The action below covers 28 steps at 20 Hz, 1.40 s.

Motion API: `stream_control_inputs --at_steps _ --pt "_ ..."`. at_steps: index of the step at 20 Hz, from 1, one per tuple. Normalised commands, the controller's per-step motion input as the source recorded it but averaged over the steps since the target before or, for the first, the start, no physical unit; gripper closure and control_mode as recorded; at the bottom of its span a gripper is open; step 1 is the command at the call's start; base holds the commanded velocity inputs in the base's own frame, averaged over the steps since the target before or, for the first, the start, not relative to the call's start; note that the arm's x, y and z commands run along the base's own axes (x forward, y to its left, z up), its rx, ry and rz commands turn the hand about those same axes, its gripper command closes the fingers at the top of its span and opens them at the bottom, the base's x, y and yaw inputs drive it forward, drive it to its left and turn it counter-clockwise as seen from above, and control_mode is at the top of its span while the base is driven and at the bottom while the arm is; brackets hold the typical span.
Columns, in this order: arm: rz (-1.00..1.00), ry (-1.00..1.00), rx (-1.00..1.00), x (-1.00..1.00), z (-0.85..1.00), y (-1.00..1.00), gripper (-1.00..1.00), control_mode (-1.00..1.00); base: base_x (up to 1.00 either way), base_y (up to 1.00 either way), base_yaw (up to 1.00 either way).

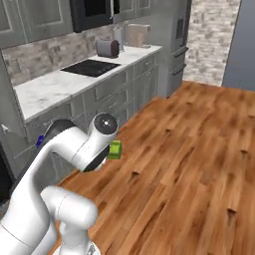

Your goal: Retrieve the tupperware and aluminum foil from the cabinet and place them on the dining counter near the plate with shrimp and avocado to prepare for storing leftovers.

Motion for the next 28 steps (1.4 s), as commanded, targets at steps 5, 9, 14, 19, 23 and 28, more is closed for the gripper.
stream_control_inputs --at_steps 5,9,14,19,23,28 --pt "0.0 0.0 0.0 0.0 0.0 0.0 1.0 1.0 0.0 0.0 -0.86" --pt "0.0 0.0 0.0 0.0 0.0 0.0 1.0 1.0 0.03 0.0 -0.82" --pt "0.0 0.0 0.0 0.0 0.0 0.0 1.0 1.0 0.15 0.0 -0.72" --pt "0.0 0.0 0.0 0.0 0.0 0.0 1.0 1.0 0.15 0.0 -0.67" --pt "0.0 0.0 0.0 0.0 0.0 0.0 1.0 1.0 0.28 0.01 -0.61" --pt "0.0 0.0 0.0 0.0 0.0 0.0 1.0 1.0 0.39 0.04 -0.53"
